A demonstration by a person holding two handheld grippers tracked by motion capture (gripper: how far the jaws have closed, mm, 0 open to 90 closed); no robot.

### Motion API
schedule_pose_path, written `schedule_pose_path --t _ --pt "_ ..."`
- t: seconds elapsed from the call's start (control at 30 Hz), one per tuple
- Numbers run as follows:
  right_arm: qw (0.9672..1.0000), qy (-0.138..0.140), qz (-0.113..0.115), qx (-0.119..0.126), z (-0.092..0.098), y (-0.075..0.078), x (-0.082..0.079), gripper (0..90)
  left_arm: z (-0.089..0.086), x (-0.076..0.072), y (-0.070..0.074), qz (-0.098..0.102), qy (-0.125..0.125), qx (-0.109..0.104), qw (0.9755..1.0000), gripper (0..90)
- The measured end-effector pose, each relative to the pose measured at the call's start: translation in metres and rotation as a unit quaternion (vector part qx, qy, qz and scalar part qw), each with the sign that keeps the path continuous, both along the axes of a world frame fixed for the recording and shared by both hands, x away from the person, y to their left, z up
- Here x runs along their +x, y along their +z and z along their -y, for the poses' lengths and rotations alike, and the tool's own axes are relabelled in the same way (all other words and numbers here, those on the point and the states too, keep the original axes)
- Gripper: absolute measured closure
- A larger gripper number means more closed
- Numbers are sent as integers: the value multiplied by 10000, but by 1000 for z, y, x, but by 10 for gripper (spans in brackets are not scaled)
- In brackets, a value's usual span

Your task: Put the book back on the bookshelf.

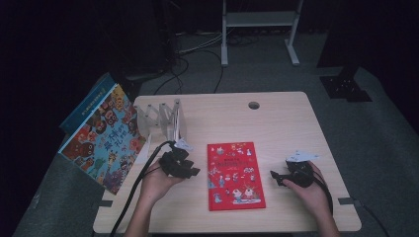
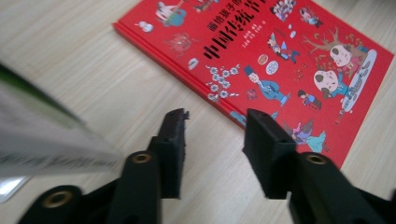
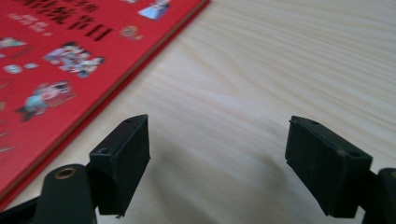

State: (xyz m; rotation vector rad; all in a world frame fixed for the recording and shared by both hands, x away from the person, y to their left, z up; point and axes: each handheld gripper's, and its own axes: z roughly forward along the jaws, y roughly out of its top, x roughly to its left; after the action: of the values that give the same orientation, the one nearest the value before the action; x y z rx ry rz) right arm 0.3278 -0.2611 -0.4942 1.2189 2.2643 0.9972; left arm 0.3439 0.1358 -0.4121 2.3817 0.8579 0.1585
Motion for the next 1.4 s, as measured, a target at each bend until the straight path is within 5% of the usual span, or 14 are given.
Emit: schedule_pose_path --t 0.27,0.5,0.83,1.1,1.4 --pt "9973 728 -73 -57 -11 0 -10 172 24 5 -18 6 1 236 9997 358" --pt "9929 1171 -213 -16 -21 -5 -15 158 37 14 -35 -197 -32 248 9995 254" --pt "9908 1339 -170 -53 -27 -4 -22 240 43 19 -53 -416 -68 364 9985 179" --pt "9848 1725 -91 -158 -50 -3 -32 212 42 22 -58 -515 12 324 9981 155" --pt "9742 2251 -155 -5 -81 -5 -46 183 42 23 -61 -534 53 314 9981 104"
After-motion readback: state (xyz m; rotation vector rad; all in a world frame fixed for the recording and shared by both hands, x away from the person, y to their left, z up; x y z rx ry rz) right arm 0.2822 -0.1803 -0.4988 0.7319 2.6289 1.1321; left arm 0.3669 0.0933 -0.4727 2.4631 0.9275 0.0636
